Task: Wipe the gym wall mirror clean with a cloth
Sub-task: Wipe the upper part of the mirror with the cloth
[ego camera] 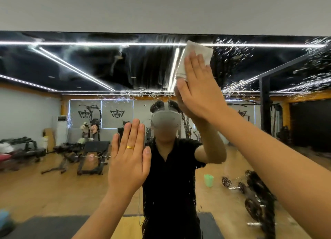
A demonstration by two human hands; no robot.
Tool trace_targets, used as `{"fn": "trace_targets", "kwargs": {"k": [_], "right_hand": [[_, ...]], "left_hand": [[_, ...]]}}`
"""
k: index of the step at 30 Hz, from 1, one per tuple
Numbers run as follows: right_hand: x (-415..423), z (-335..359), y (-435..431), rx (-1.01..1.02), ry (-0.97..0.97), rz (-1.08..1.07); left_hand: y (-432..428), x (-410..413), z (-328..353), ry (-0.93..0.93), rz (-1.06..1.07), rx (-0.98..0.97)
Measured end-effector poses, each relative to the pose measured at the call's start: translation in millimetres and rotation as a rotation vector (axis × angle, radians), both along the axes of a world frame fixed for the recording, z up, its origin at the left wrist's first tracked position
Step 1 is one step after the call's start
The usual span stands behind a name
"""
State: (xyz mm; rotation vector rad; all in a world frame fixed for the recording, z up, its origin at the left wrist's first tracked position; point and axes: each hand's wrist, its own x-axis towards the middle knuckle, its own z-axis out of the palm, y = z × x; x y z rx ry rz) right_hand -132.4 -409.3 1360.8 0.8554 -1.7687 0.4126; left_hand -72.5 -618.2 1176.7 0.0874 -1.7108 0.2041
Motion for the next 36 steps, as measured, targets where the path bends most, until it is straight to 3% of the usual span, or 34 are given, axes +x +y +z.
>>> {"fn": "trace_targets", "kwargs": {"k": [4,8,12,23,26,33,36], "right_hand": [[-1.3,-21.5,6.5,0.005,0.013,-0.001],[3.6,0.8,-3.6,-0.125,0.01,0.073],[-4.5,5.2,-18.9,-0.137,0.037,-0.039],[3.8,55.6,-48.5,-0.258,0.063,0.034],[20.7,57.1,-92.2,-0.164,0.143,0.035],[63.2,52.9,-193.5,0.26,0.395,-0.051],[79.1,52.3,-198.1,0.359,0.29,0.09]], "left_hand": [[-0.8,-0.1,-2.4,-0.001,0.002,0.001],[1.7,-0.5,-2.1,-0.004,-0.008,0.007],[2.6,-1.2,-2.9,0.0,-0.011,0.009],[2.3,-0.7,-1.3,0.016,-0.005,-0.004],[1.9,-0.9,-1.4,0.015,0.005,-0.001],[-7.0,-7.4,-5.0,-0.021,0.022,-0.011],[-11.0,-7.0,-6.7,-0.035,0.042,-0.015]]}}
